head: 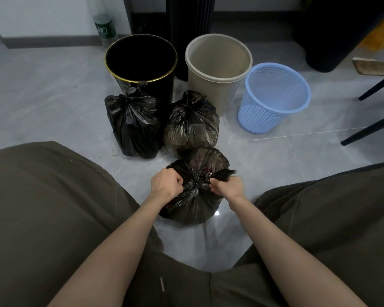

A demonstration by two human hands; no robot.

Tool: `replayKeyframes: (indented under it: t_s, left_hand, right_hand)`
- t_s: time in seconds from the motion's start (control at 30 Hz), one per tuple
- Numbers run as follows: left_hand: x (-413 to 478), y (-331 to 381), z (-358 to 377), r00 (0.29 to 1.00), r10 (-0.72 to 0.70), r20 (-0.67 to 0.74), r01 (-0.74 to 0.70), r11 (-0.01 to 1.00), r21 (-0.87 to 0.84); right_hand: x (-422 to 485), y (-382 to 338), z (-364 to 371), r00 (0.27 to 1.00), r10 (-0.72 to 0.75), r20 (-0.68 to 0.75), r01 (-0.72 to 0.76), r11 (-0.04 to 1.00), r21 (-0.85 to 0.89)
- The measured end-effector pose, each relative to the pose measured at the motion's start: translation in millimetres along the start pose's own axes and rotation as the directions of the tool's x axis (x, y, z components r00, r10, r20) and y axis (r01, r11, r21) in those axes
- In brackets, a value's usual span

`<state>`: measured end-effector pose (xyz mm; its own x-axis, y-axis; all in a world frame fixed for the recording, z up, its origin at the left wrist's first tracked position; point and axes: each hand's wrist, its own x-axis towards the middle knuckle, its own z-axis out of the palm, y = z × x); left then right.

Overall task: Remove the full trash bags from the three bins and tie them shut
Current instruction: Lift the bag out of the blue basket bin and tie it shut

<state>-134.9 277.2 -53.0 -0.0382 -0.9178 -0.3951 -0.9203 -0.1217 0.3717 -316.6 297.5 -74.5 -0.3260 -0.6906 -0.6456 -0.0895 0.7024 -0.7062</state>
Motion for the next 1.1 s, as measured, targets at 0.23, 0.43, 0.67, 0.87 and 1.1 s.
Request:
replayKeyframes:
  t_s: [0.23,0.43,0.67,0.87,1.1]
  left_hand:
    - [13.8,-13.0,-1.1,0.997,-0.064,0.038,0.072,0.959,-0.276]
    - [16.8,-19.3,-1.9,0.992,-0.122,0.039,0.128,0.912,-0.390]
    - [14.9,-26.6,2.5,0.987,-0.130,0.097,0.158,0.900,-0.407]
    - [12.7,-15.3,7.4,0.977,-0.001,0.212,0.071,0.944,-0.322]
    - [20.3,26.8,3.0,0.968,0.196,0.153,-0.128,0.921,-0.369]
  right_hand:
    - [-15.2,-16.5,-8.4,0.848,-0.506,-0.159,0.363,0.771,-0.523]
    - [-27.0,-25.9,18.7,0.513,-0.752,0.415,0.714,0.105,-0.692]
    - [-19.8,-3.0,27.1,0.815,-0.290,0.501,0.552,0.128,-0.824]
    - [-11.4,1.2,11.9,0.859,-0.250,0.446,0.485,0.120,-0.866]
    - [-7.5,-20.0,-16.5,0.882,-0.387,0.269,0.385,0.261,-0.885]
